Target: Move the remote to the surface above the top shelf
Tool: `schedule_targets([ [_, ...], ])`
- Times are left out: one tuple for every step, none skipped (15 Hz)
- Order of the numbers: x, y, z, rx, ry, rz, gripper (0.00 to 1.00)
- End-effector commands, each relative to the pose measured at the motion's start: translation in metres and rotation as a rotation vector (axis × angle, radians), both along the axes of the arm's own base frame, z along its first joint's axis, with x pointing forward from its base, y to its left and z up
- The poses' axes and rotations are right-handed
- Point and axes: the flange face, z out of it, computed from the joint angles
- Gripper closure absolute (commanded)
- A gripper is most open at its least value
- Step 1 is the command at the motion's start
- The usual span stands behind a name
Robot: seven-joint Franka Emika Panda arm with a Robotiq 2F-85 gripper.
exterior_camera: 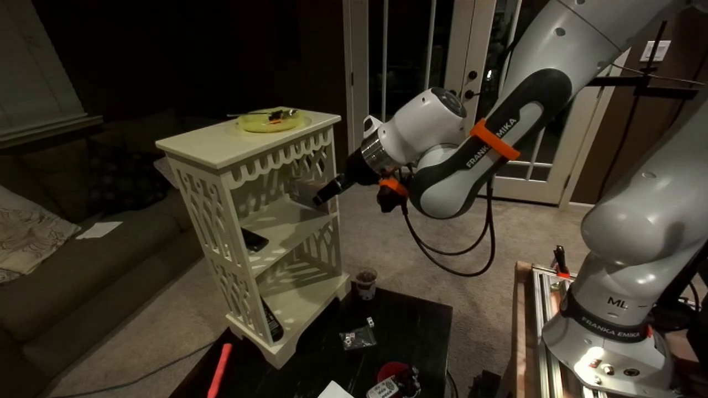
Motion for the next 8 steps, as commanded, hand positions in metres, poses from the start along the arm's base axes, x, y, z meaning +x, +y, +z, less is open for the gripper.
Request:
schedule_targets([
  [0.0, 0.001, 0.0, 0.0, 0.0, 0.001, 0.0],
  [0.0, 0.002, 0.0, 0.001, 0.0, 0.004, 0.0],
  [-0.007, 0.0, 0.003, 0.01, -0.017, -0.052, 0.0],
  [-0.01, 0.003, -0.007, 0.011, 0.0, -0.062, 0.0],
  [-0.012, 0.006, -0.013, 0.017, 0.002, -0.074, 0.0],
  [-0.011, 0.016, -0.023, 0.052, 0.016, -0.076, 0.0],
  [-0.012, 0.024, -0.03, 0.073, 0.017, -0.069, 0.0],
  [-0.014, 0.031, -0.035, 0.082, 0.016, -0.061, 0.0],
])
